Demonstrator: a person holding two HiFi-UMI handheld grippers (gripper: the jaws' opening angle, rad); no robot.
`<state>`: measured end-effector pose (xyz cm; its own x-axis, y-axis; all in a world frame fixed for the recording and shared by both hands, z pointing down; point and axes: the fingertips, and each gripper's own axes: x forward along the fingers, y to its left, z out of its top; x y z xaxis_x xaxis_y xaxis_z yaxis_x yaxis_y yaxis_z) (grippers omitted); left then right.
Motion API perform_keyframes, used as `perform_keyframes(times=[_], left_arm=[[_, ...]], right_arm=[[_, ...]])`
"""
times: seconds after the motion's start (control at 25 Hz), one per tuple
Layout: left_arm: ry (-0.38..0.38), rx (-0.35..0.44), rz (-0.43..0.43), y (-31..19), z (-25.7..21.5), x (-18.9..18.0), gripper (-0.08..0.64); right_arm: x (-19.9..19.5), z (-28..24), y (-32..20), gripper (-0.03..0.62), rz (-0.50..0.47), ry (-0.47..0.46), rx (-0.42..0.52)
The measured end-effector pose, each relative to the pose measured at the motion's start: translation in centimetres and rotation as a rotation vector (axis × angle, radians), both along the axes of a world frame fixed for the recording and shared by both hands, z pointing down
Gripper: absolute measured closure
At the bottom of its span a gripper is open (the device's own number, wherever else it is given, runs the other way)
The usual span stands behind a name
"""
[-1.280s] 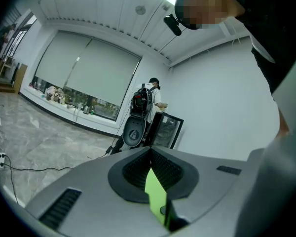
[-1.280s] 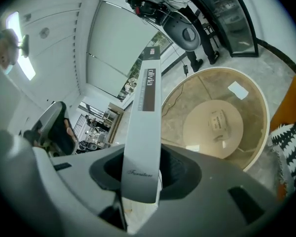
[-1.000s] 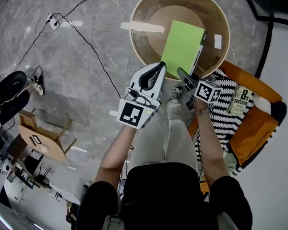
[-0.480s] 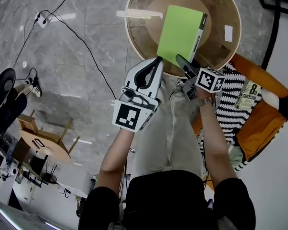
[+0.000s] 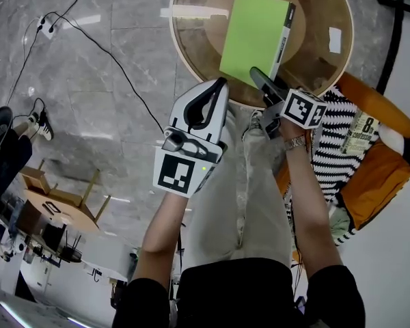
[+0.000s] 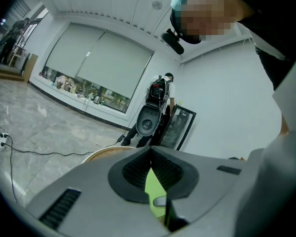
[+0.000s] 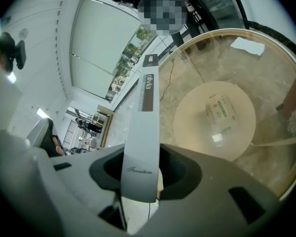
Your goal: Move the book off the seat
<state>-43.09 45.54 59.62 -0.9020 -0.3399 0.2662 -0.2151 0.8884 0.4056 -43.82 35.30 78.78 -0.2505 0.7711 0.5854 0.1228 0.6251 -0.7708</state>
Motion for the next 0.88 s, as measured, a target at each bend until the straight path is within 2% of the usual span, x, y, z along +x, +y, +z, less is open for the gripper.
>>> perform_keyframes(times=[0.28, 0.44, 0.72, 0.88], left_arm=[[0.012, -0.006, -0.016, 0.3, 1.5, 0.8, 0.549], [0.023, -0.002, 0.012, -0.4, 1.9, 1.5, 0.549], [0.024, 0.013, 0.036, -2.1, 2.1, 1.9, 0.549], [0.033, 0.018, 0.050, -2.8, 2.3, 2.1, 0.549]], right_arm=[[-0.3, 1.2, -1.9, 0.433, 0.020, -0.036, 0.126], [0.1, 1.9, -2.7, 0.403, -0.009, -0.051, 0.193], [0.2, 3.4, -5.5, 0.327, -0.021, -0.058, 0.367], [0.8, 4.3, -6.7, 0.322, -0.059, -0.065, 0.440]])
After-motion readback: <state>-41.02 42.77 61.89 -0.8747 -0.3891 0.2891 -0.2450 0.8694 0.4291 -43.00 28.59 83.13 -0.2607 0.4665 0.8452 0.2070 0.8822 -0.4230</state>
